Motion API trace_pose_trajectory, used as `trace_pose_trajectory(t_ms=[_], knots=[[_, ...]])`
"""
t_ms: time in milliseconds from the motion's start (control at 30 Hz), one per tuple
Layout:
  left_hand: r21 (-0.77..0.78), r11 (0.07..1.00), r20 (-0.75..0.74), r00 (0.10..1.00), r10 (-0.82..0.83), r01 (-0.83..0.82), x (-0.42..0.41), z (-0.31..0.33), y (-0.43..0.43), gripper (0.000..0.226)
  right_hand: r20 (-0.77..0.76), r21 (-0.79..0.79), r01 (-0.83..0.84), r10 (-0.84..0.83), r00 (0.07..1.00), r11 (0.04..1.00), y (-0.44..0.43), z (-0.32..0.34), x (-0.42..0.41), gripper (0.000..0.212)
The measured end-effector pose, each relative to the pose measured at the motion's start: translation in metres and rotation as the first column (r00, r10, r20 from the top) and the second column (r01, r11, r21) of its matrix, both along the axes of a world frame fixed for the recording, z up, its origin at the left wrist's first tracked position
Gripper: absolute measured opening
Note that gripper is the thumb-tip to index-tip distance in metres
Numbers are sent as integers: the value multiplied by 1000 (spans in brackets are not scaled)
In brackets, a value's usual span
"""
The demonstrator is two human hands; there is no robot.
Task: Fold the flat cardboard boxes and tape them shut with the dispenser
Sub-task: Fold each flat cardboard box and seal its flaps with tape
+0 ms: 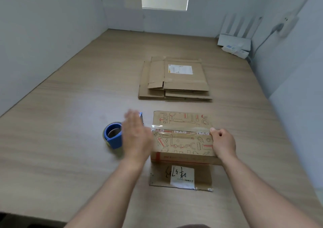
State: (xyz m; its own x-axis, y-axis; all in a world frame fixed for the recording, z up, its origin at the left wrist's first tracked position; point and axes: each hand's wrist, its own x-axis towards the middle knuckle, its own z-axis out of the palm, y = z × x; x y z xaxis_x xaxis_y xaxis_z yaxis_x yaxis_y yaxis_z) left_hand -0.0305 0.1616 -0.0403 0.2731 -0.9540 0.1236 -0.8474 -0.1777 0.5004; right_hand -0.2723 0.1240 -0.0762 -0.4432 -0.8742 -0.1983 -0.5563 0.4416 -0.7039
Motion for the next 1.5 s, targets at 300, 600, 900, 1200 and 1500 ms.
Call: trace_pose_trajectory(t_ms=[300, 600, 900, 1200, 1500], knots=[[416, 848, 256, 853, -455, 328, -77, -21, -7, 67, 11, 5, -28, 27, 1000, 1000, 2, 4, 1, 34], [448, 893, -142, 983, 120, -44, -35, -21, -17, 74, -16, -5, -75, 75, 997, 997, 5, 8, 7, 36], [465, 876, -266, 922, 281, -133, -36, -27, -30, 96, -236, 241, -68, 127, 963, 968, 12, 26, 39, 95], [394, 889, -101, 950, 295, -234, -41, -34, -28, 66, -286, 142, -51, 91, 954, 989, 4, 12, 38, 71], [433, 882, -582, 689, 432, -186, -25, -36, -12, 61, -236, 17, -125, 126, 964, 992, 0, 2, 23, 42]])
